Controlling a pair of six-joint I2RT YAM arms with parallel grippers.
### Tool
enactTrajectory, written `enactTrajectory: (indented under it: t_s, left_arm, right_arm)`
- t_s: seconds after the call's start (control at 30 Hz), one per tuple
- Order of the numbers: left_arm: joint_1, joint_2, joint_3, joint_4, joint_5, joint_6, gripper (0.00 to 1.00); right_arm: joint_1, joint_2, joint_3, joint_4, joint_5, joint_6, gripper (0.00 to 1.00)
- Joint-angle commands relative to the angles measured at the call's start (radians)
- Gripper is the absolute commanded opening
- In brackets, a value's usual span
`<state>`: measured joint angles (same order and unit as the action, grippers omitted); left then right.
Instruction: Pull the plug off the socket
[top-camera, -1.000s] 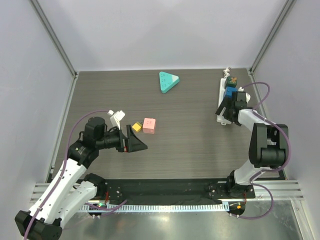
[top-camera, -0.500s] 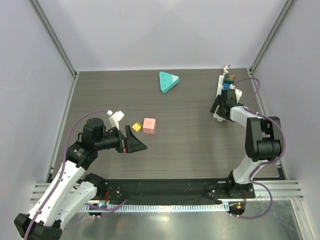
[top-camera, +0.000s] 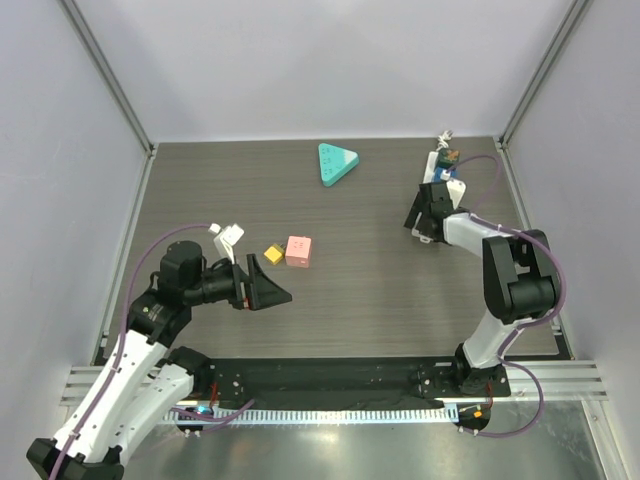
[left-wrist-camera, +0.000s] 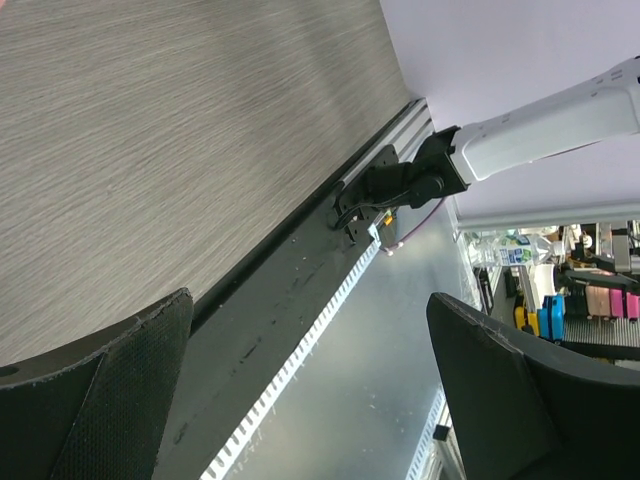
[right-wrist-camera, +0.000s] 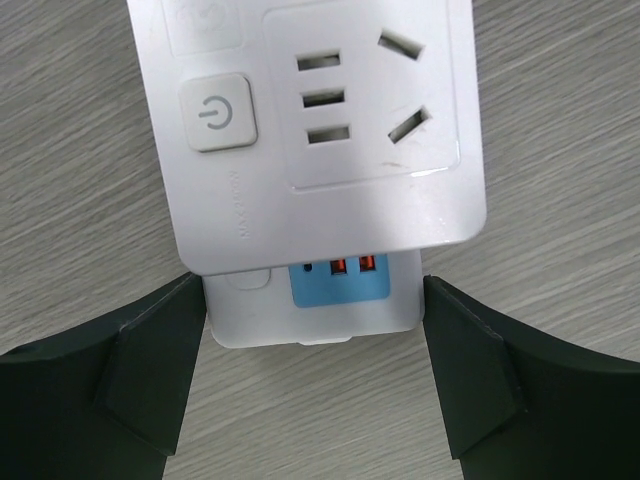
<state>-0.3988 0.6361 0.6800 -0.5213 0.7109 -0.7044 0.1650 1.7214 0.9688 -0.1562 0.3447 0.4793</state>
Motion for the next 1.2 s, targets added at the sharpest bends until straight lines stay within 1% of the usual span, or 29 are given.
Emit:
enactTrajectory:
  t_s: [0.0, 0.07, 0.1, 0.17, 0.2, 0.3, 0.33, 0.47, 0.5, 0.53, 0.63, 0.7, 0.77, 0.83, 0.9, 0.93, 0.97, 1.0, 1.07, 1.1, 1.13, 1.17]
  left_arm:
    - [-0.002, -0.004, -0.007, 0.009, 0.027, -0.032, 1.00]
    - [-0.002, -0.010, -0.026, 0.044, 0.015, -0.058, 0.99]
    - [-0.002, -0.018, -0.036, 0.069, 0.006, -0.102, 0.97]
    - [-0.002, -0.019, -0.059, 0.133, 0.002, -0.147, 0.95]
    - [-0.002, -0.018, -0.062, 0.147, -0.005, -0.193, 0.95]
    - [-0.002, -0.019, -0.074, 0.173, -0.001, -0.237, 0.94]
    - [-0.003, -0.018, -0.073, 0.175, 0.001, -0.242, 0.94]
    - [-0.002, -0.013, -0.022, 0.109, -0.036, -0.195, 0.94]
    - [-0.003, -0.015, -0.013, 0.096, -0.050, -0.190, 0.94]
    - [-0.003, -0.016, -0.001, 0.084, -0.079, -0.185, 0.94]
    - [-0.002, -0.015, 0.003, 0.084, -0.116, -0.184, 0.94]
    - [-0.002, -0.010, 0.012, 0.073, -0.155, -0.170, 0.93]
    - [-0.002, -0.036, 0.029, 0.047, -0.249, -0.173, 0.90]
    - [-0.002, -0.065, 0.030, 0.063, -0.316, -0.184, 0.89]
    - [-0.002, -0.084, 0.041, 0.064, -0.385, -0.181, 0.89]
    - [-0.002, -0.075, 0.047, 0.066, -0.393, -0.179, 0.88]
    - [-0.002, -0.047, 0.062, 0.066, -0.398, -0.175, 0.88]
    - [-0.002, -0.024, 0.070, 0.064, -0.395, -0.170, 0.88]
    - [-0.005, 0.016, 0.085, 0.064, -0.396, -0.152, 0.87]
    - [-0.008, 0.036, 0.108, 0.064, -0.401, -0.144, 0.85]
    - [-0.021, 0.060, 0.122, 0.058, -0.437, -0.135, 0.82]
    - [-0.034, 0.069, 0.133, 0.053, -0.464, -0.138, 0.81]
  right_arm:
    - [0.089, 0.001, -0.034, -0.140, -0.027, 0.070, 0.47]
    - [0.132, -0.017, -0.079, -0.138, -0.026, 0.084, 0.47]
    - [0.183, -0.029, -0.091, -0.135, -0.033, 0.090, 0.48]
    - [0.232, -0.048, -0.120, -0.138, -0.026, 0.113, 0.49]
    - [0.276, -0.055, -0.133, -0.137, -0.030, 0.142, 0.49]
    - [0.362, -0.080, -0.177, -0.137, -0.023, 0.171, 0.49]
    - [0.417, -0.083, -0.180, -0.146, -0.013, 0.191, 0.49]
    - [0.511, -0.112, -0.235, -0.152, -0.006, 0.277, 0.49]
    - [0.524, -0.114, -0.245, -0.152, -0.009, 0.294, 0.49]
    - [0.562, -0.118, -0.261, -0.152, -0.004, 0.315, 0.49]
    - [0.623, -0.141, -0.286, -0.143, 0.028, 0.363, 0.49]
    - [0.674, -0.149, -0.292, -0.132, 0.059, 0.384, 0.49]
    - [0.718, -0.157, -0.300, -0.111, 0.062, 0.413, 0.50]
    - [0.758, -0.163, -0.311, -0.085, 0.069, 0.433, 0.52]
    - [0.819, -0.174, -0.303, -0.068, 0.095, 0.453, 0.57]
    - [0.835, -0.174, -0.298, -0.065, 0.097, 0.452, 0.59]
    - [0.847, -0.184, -0.291, -0.066, 0.086, 0.447, 0.65]
    - [0.847, -0.192, -0.291, -0.063, 0.086, 0.447, 0.68]
    - [0.849, -0.218, -0.301, -0.048, 0.062, 0.409, 0.71]
    - [0.849, -0.253, -0.311, -0.036, 0.051, 0.385, 0.71]
    - [0.849, -0.273, -0.323, -0.025, 0.028, 0.328, 0.72]
    - [0.849, -0.290, -0.328, -0.016, 0.014, 0.302, 0.77]
